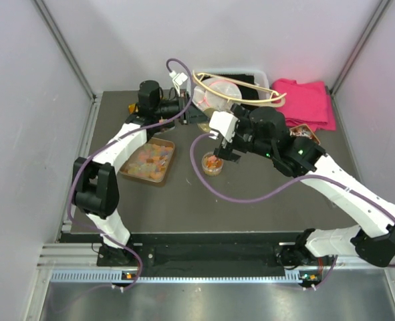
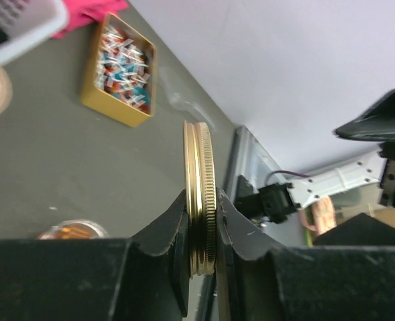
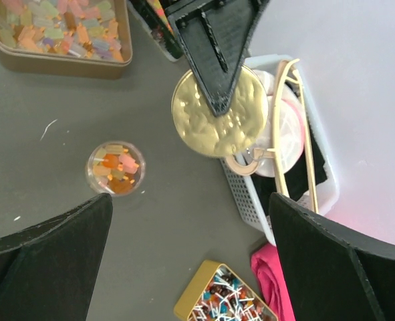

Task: Pack the candies
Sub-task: Pick up the bottle lid at the center of the board.

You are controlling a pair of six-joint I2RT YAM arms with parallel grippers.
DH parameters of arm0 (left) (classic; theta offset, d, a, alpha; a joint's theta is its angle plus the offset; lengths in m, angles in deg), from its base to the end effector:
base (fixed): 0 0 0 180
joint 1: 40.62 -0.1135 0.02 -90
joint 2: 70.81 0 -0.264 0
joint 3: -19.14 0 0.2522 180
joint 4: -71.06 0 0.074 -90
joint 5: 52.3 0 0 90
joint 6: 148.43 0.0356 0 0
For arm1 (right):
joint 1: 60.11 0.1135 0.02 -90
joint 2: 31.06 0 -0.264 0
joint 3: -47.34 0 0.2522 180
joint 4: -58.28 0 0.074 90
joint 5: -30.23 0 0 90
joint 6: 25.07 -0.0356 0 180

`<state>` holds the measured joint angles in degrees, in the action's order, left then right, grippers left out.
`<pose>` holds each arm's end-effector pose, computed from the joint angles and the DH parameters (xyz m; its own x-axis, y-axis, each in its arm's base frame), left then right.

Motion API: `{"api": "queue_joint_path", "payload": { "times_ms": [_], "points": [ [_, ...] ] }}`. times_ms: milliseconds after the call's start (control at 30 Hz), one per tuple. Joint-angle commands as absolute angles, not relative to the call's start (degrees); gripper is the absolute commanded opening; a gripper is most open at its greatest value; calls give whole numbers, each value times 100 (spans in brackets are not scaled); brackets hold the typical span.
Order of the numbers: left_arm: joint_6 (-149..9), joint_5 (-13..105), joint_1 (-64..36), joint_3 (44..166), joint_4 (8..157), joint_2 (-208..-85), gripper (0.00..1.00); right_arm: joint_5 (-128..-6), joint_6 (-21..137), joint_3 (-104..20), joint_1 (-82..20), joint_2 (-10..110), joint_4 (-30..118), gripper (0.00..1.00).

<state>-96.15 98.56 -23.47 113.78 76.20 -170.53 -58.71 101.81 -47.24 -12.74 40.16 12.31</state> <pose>0.3785 -0.1493 0.3352 -0.7245 -0.0882 -0.6836 0.6596 0.1996 -0.7247 0.1818 0.1965 0.4213 0.2263 -0.6402 -0.7341 -0.7354 0.3819 -0.5597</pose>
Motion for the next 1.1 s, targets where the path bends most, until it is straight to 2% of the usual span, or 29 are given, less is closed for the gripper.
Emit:
{"api": "queue_joint_path", "payload": {
  "times_ms": [0,200,1067],
  "points": [
    [-10220,10291,-2111,11156,6504,-16495,0,-5810,10150,-4684,-1125,4153,1613,99],
    [-10519,10537,-1882,10805,5995,-16187,0,-5906,10061,-4719,-1116,4320,1648,99],
    [-10625,10801,-1671,10620,5828,-16177,0,-5546,10237,-5115,-1116,4566,1727,99]
  ]
}}
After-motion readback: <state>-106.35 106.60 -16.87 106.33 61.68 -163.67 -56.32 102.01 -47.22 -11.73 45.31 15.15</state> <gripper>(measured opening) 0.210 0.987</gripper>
